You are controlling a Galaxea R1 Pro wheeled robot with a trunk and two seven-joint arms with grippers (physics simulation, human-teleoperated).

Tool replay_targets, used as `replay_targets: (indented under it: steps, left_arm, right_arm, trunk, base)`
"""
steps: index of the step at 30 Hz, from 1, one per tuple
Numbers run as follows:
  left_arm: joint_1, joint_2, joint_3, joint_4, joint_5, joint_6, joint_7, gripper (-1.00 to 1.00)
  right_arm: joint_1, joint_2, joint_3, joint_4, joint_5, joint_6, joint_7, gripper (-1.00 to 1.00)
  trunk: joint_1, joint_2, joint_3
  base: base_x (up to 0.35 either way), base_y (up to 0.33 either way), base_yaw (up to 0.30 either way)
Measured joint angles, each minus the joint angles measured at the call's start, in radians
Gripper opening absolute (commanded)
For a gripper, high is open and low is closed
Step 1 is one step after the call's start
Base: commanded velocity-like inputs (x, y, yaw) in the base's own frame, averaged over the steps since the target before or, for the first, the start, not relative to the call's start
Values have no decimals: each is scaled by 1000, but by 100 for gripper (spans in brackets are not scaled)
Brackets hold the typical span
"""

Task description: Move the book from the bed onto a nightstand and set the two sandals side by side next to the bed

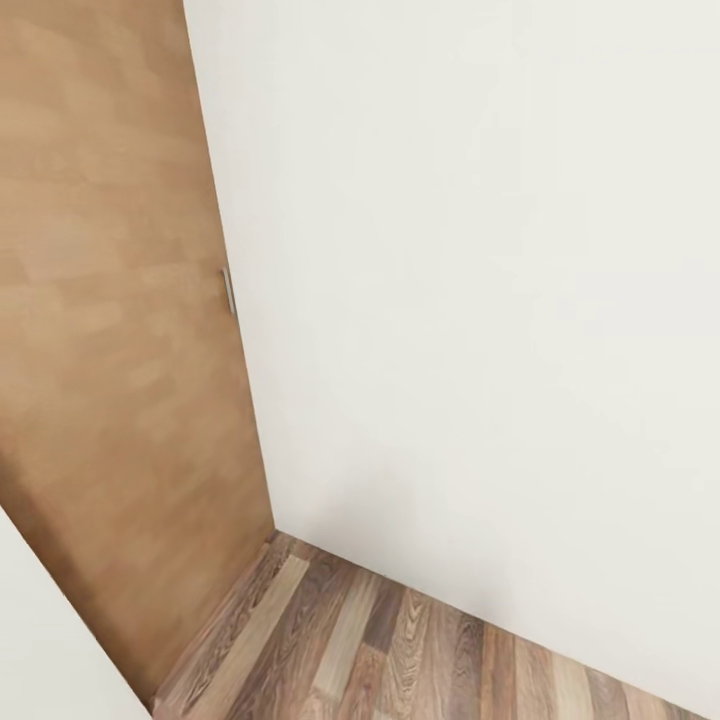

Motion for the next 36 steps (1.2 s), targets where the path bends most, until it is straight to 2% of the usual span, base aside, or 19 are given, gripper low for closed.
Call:
replay_targets:
  steps: [36]
  left_arm:
    - [0, 0, 0, 0, 0, 0, 0, 100]
  right_arm:
    - [0, 2, 0, 0, 0, 0, 0, 100]
  trunk:
    - [0, 0, 0]
  base:
    - [331, 0, 0]
